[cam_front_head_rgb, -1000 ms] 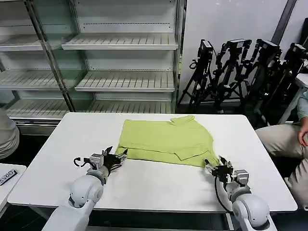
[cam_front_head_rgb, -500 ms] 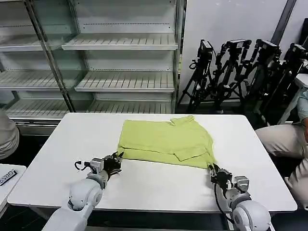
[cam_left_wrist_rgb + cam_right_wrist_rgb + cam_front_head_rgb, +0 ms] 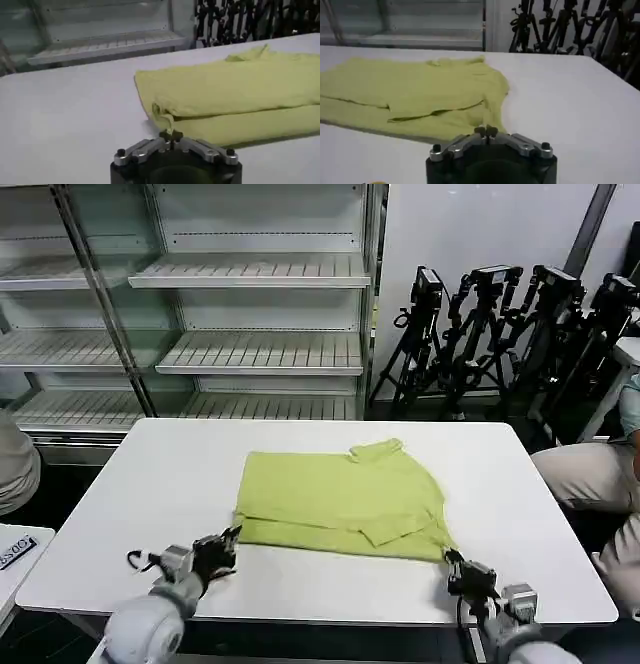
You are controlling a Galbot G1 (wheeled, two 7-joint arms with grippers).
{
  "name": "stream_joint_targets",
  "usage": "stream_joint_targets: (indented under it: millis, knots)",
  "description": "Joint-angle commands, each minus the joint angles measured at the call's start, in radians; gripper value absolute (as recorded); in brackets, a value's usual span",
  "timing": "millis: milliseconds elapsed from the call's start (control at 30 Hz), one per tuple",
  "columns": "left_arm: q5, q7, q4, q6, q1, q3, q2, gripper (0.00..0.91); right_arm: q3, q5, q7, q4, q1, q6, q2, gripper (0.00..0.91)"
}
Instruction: Fold and organize the clothes.
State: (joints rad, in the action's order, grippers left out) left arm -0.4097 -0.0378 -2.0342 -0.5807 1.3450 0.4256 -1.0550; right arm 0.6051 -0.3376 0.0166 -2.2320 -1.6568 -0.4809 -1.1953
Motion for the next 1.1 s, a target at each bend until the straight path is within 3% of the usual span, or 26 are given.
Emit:
stream_joint_targets:
  millis: [33, 133, 233, 333, 433, 633, 933, 1100]
  knots:
    - [0.075, 0.1, -0.221, 0.002, 0.229, 0.16, 0.021, 0.907, 0.032, 0.058, 0.012, -0.201, -0.203, 0.011, -0.013, 0.907]
    - [0.075, 0.115, -0.23, 0.003, 0.142, 0.191, 0.031, 0.907, 0.035, 0.044, 0.011, -0.248, -0.144, -0.002, 0.0, 0.907]
    - [0.069, 0.119, -0.177, 0.003, -0.01, 0.164, 0.049, 0.907, 0.013, 0.014, 0.028, -0.184, 0.08, -0.055, -0.003, 0.907]
    - [0.066, 0.113, -0.065, 0.004, -0.189, 0.057, 0.057, 0.907, -0.034, 0.0, 0.055, -0.045, 0.303, -0.097, -0.002, 0.907]
    - [0.066, 0.099, 0.103, 0.005, -0.347, -0.068, 0.033, 0.907, -0.114, 0.043, 0.076, 0.192, 0.546, -0.098, -0.004, 0.907]
    - [-0.004, 0.11, 0.364, 0.008, -0.595, -0.19, -0.011, 0.907, -0.215, -0.001, 0.112, 0.502, 0.846, -0.097, -0.067, 0.907]
    - [-0.011, 0.118, 0.661, 0.025, -0.778, -0.28, -0.05, 0.907, -0.269, 0.008, 0.142, 0.821, 1.021, -0.097, -0.166, 0.907]
    - [-0.013, 0.163, 0.798, 0.029, -0.815, -0.285, -0.044, 0.907, -0.272, 0.023, 0.141, 0.921, 1.063, -0.097, -0.194, 0.907]
